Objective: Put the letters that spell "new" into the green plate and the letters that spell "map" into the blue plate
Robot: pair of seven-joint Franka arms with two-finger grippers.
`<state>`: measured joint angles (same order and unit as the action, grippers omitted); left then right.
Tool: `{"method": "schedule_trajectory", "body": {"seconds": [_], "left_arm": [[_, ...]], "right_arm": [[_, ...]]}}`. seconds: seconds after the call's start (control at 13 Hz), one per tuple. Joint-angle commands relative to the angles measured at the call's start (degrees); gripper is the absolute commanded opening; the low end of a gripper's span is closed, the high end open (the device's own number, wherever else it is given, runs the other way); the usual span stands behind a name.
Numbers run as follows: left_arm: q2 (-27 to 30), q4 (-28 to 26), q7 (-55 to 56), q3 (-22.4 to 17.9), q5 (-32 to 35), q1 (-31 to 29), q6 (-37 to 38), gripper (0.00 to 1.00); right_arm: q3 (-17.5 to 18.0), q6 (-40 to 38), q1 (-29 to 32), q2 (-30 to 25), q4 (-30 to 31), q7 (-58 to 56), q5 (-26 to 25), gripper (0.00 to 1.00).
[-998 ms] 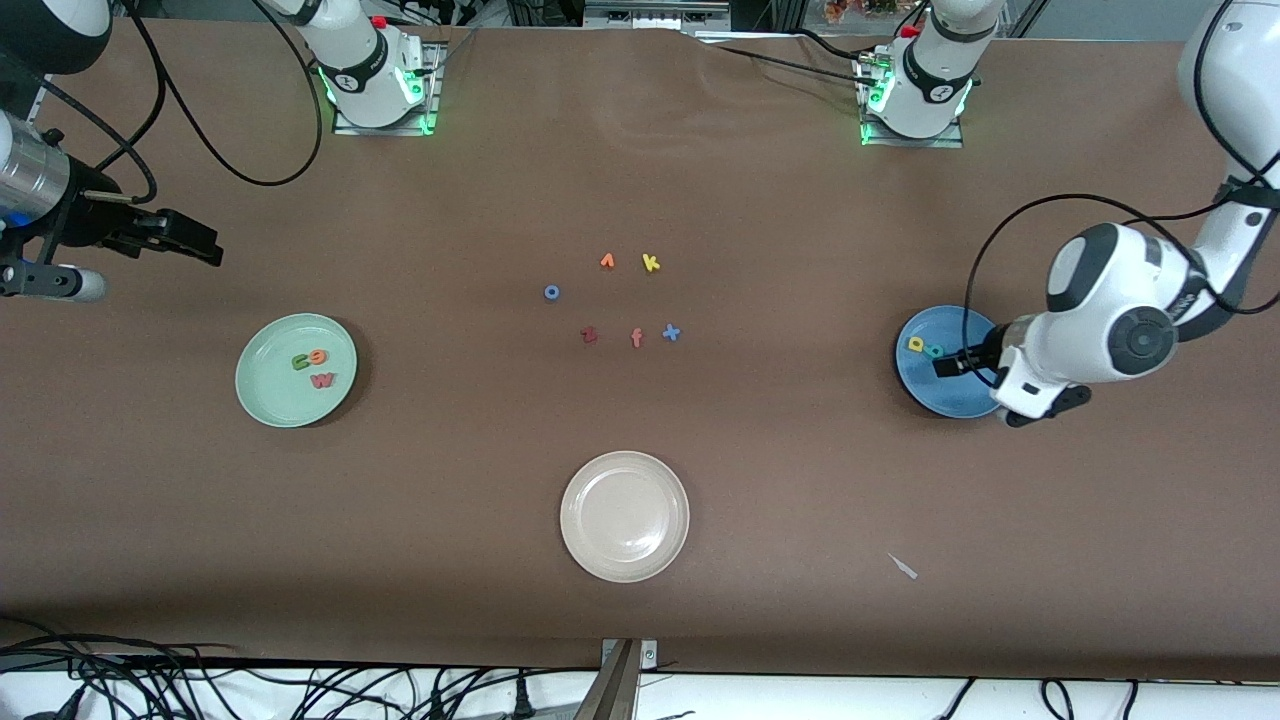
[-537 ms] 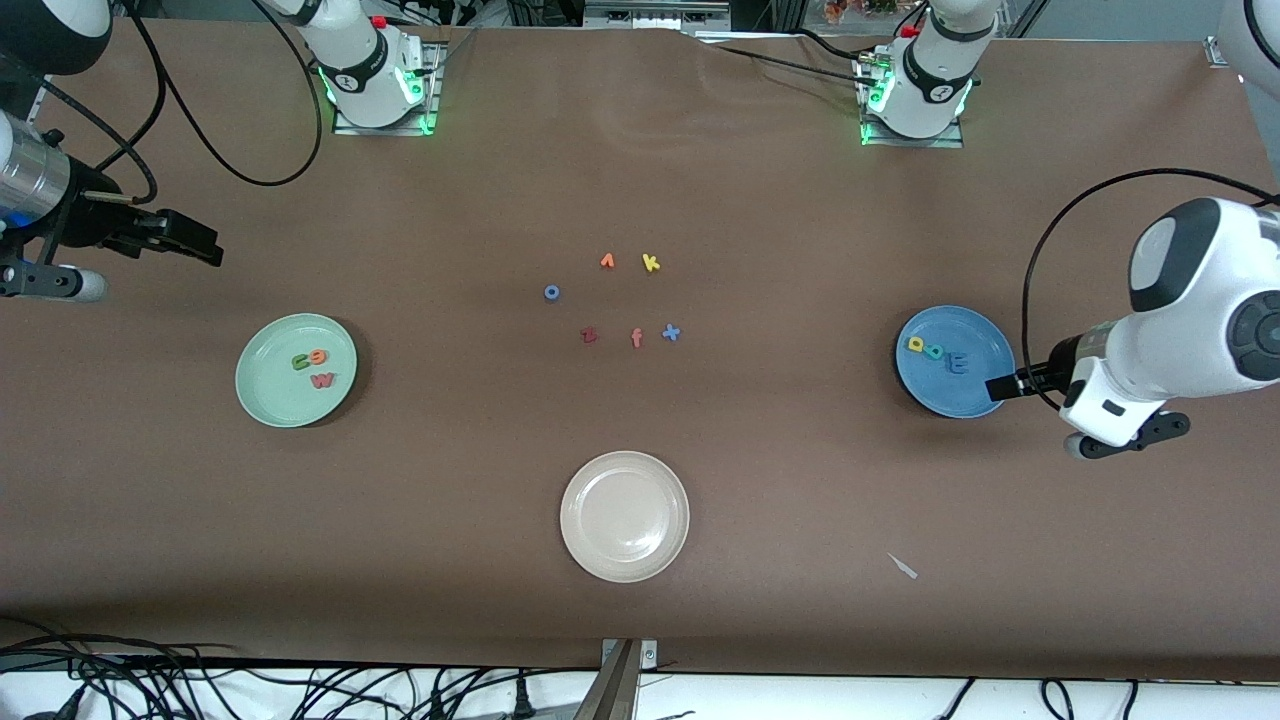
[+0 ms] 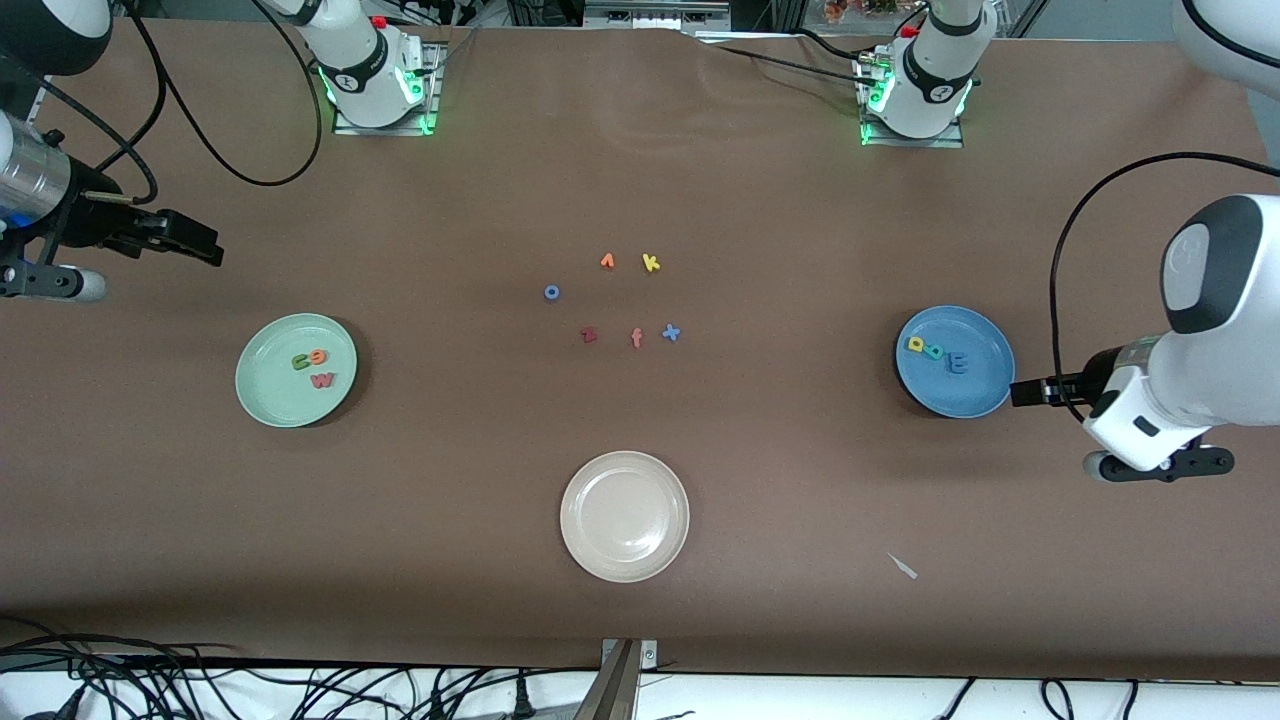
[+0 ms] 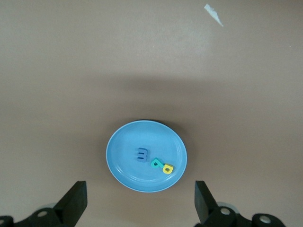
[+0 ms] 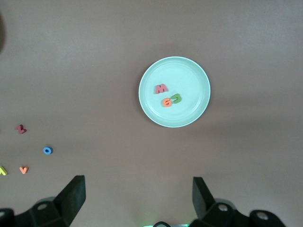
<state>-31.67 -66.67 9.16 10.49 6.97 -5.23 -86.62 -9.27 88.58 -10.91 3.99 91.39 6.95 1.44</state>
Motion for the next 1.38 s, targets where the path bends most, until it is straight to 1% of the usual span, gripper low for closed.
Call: {"method": "schedule_trajectory", "body": {"seconds": [0.0,0.08,0.15,0.23,0.38,0.46,0.77,1.0,1.3], "left_arm": [[3.4,0.1,-7.6,-12.2,-8.2,7.5,1.1,0.99],[4.8,-0.9,-9.3,-13.6,-9.3,7.9,0.8,0.97],[5.8,-3.1,-9.5,-13.6,-9.3,7.9,0.3,0.96],[7.8,-6.5,-9.6,-13.5,-9.3,8.0,-2.6,0.97],[13.6,-18.1,-10.0,-12.3,-9.0,7.3,-12.4,0.98],[15.0,-22.0,-10.6,-11.2,-8.5,7.1,-15.6,0.99],[14.5,-21.7,-13.5,-11.3,-8.5,6.8,-15.9,1.0],[14.4,-20.4,-13.6,-11.3,-8.4,7.0,-15.8,1.0],[14.4,-20.4,-13.6,-11.2,-8.5,7.0,-15.8,1.0]], "right_arm": [[-0.1,-1.0,0.0,0.2,-1.0,-0.8,0.9,1.0],[-0.1,-1.0,0.1,0.2,-1.0,-0.8,0.9,1.0],[-0.1,-1.0,0.1,0.2,-1.0,-0.8,0.9,1.0],[-0.1,-1.0,0.1,0.2,-1.0,-0.8,0.9,1.0],[-0.1,-1.0,0.1,0.2,-1.0,-0.8,0.9,1.0],[-0.1,-1.0,0.1,0.2,-1.0,-0.8,0.9,1.0],[-0.1,-1.0,0.1,0.2,-1.0,-0.8,0.9,1.0],[-0.1,-1.0,0.1,0.2,-1.0,-0.8,0.9,1.0],[-0.1,-1.0,0.1,0.2,-1.0,-0.8,0.9,1.0]]}}
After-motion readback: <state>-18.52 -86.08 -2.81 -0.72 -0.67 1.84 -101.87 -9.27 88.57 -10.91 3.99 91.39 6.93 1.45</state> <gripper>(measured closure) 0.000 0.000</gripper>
